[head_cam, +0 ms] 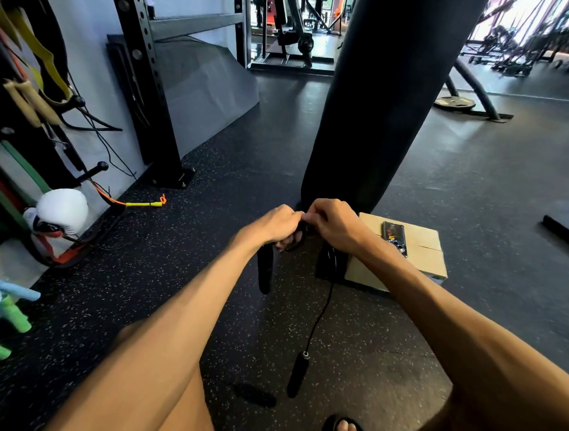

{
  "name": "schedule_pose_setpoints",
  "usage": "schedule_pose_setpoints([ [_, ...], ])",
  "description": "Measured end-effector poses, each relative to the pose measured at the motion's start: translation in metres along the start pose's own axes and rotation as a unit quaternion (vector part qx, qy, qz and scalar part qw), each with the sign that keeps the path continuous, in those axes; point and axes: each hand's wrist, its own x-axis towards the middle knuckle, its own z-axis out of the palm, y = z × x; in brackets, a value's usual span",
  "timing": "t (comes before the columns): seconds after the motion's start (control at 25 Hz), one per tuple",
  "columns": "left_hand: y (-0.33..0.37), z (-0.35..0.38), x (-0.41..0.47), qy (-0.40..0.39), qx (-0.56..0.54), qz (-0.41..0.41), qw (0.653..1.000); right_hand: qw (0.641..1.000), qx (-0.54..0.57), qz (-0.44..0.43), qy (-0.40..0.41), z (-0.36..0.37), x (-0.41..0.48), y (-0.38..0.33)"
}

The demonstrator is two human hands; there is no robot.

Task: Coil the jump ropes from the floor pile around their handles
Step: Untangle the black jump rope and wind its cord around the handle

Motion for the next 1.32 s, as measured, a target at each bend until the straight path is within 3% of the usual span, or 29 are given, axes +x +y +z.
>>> schedule_pose_setpoints([
  [0.16,0.008,-0.004,-0.007,-0.098,-0.201,-0.016,0.975,0.995,0.071,0.053,0.049,0.000,0.002,0.005],
  [0.36,0.009,-0.008,-0.005,-0.125,-0.390,-0.024,0.912,0.968,0.218,0.122,0.025,0.008,-0.003,0.014],
  [0.52,0.017,-0.019,-0.007,-0.090,-0.465,0.009,0.881,0.933,0.294,0.206,-0.040,0.011,-0.015,0.017],
  [0.72,0.016,-0.024,-0.005,-0.017,-0.504,0.050,0.862,0.956,0.198,0.180,-0.123,0.031,-0.018,0.023],
  [1.04,0.010,-0.029,-0.004,0.019,-0.614,0.058,0.787,0.983,0.084,0.162,-0.003,0.040,-0.012,0.029],
  [1.2,0.011,-0.027,0.000,0.059,-0.686,0.059,0.722,0.947,0.248,0.195,-0.067,0.038,-0.020,0.013],
  [1.32,0.012,-0.025,0.008,0.113,-0.701,0.061,0.702,0.940,0.248,0.195,-0.133,0.035,-0.026,0.009],
])
